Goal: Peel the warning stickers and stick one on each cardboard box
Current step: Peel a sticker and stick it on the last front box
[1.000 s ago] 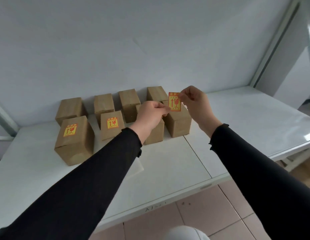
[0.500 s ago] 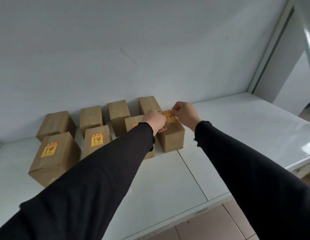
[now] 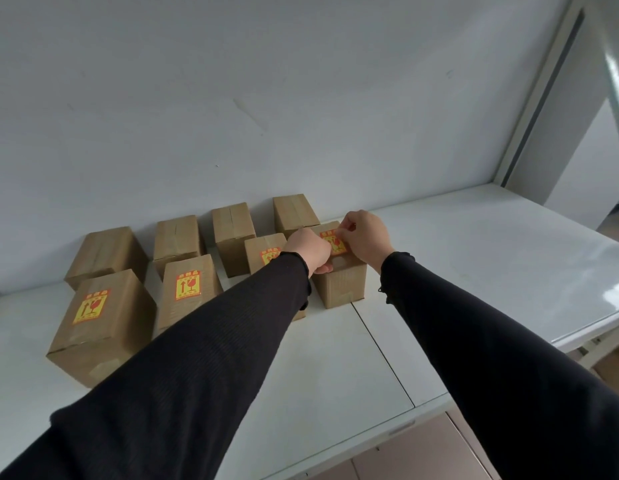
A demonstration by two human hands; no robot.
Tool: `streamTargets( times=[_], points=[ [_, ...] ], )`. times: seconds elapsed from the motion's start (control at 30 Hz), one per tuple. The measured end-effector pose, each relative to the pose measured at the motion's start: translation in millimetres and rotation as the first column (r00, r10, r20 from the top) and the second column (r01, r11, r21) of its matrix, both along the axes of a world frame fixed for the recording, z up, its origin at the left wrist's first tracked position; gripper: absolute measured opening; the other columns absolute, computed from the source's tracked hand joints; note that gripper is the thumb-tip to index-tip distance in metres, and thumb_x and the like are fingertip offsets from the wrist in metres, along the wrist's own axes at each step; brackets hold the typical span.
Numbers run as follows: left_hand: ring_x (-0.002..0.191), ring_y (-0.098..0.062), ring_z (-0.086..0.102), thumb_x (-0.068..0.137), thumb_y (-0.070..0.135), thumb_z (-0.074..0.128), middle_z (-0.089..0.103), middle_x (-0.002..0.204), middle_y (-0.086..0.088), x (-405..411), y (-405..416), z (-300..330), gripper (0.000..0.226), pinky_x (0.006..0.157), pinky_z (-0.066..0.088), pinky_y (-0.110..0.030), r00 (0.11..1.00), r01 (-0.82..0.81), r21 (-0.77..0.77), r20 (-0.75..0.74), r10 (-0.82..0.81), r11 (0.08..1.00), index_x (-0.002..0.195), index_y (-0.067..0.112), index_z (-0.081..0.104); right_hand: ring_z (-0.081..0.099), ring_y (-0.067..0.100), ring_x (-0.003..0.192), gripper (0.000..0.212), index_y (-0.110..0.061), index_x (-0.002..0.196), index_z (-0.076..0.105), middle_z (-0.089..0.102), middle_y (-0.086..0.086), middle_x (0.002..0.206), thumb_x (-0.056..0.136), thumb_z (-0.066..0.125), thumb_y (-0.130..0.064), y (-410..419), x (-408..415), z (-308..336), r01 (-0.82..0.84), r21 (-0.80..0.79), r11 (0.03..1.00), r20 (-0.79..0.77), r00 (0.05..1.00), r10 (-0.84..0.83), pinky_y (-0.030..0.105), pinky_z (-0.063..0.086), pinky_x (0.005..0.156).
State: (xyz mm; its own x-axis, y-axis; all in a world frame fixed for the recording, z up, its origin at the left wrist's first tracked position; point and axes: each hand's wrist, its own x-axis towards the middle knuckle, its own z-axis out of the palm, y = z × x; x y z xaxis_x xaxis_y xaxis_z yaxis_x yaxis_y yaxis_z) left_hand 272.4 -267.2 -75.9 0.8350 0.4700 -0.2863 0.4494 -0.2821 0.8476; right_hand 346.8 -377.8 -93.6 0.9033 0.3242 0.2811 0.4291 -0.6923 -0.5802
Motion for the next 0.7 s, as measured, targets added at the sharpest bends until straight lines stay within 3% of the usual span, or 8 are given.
streamTargets(
  times=[0.07,0.23,0.33,0.47,0.7],
  points=[
    [0.046,-0.016,0.063,0.095,0.006,0.058,0.066,0.110,-0.016,0.3,-0.5,-0.2,0.028,0.030,0.042,-0.016,1.000,0.008,0.020,0.004,-0.008,1.000,0.122,0.000,0.059,0.052,0.018,0.085,0.013,-0.012,0.088,0.069,0.063,0.006,0.099,0.089,0.066,-0.025,1.5,0.3,-0.9,0.001,-0.010,1.000,0.001,1.000,-0.001,0.028,0.038,0.072],
    [0.053,-0.016,0.061,0.095,0.009,0.058,0.060,0.083,-0.007,0.3,-1.4,-2.4,0.010,0.031,0.037,-0.015,1.000,0.024,0.062,0.000,-0.024,0.998,0.104,0.005,0.057,0.051,0.018,0.084,0.012,-0.011,0.088,0.069,0.063,0.006,0.099,0.088,0.066,-0.022,2.7,1.3,-1.6,0.000,-0.023,1.000,0.008,1.000,0.001,0.028,0.036,0.072],
    [0.058,-0.020,0.062,0.093,0.010,0.060,0.059,0.073,-0.005,2.1,-0.8,-4.6,0.004,0.043,0.043,-0.023,1.000,0.028,0.089,0.007,-0.029,0.996,0.094,0.006,0.059,0.054,0.019,0.086,0.012,-0.010,0.089,0.070,0.063,0.006,0.098,0.088,0.066,-0.022,3.3,1.7,-0.9,-0.002,-0.030,1.000,0.011,1.000,0.002,0.027,0.036,0.072],
    [0.063,-0.023,0.064,0.092,0.012,0.061,0.061,0.066,-0.004,4.6,0.6,-9.0,0.015,0.058,0.050,-0.028,1.000,0.025,0.134,0.012,-0.027,0.991,0.078,0.011,0.056,0.052,0.017,0.085,0.012,-0.011,0.090,0.071,0.062,0.005,0.099,0.088,0.067,-0.022,5.3,2.2,0.4,-0.005,-0.064,0.998,0.001,1.000,0.005,0.027,0.037,0.072],
    [0.076,-0.026,0.075,0.090,0.016,0.062,0.070,0.074,-0.007,3.7,-0.7,-7.3,0.008,0.074,0.060,-0.035,0.998,0.057,0.234,-0.003,-0.058,0.971,0.089,0.009,0.064,0.051,0.018,0.085,0.007,-0.015,0.081,0.063,0.062,0.006,0.100,0.086,0.064,-0.020,10.4,2.6,3.2,0.008,-0.116,0.993,-0.015,1.000,-0.010,0.027,0.035,0.071]
  ],
)
